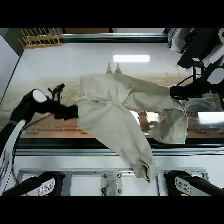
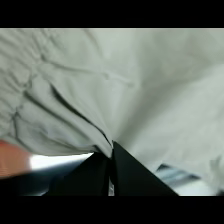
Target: Fold the clothes and pants, and hang the long-sleeved shirts on hangers.
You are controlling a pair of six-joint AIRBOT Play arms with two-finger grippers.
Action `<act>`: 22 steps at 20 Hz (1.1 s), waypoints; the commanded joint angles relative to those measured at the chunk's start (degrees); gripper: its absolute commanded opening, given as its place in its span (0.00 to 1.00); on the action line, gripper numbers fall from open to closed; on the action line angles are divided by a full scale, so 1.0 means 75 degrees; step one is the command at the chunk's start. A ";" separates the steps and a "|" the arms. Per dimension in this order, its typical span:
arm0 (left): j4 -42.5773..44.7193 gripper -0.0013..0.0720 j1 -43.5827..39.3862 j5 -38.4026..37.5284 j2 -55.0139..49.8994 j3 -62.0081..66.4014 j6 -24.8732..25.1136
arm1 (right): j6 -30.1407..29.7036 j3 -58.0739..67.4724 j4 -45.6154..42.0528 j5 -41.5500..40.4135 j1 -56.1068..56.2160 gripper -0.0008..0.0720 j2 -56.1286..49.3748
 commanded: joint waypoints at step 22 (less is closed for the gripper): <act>-0.1527 0.95 0.3360 0.0391 -0.3159 0.2253 0.1259 | -0.0026 0.0006 0.0087 0.0358 0.0376 0.02 0.0000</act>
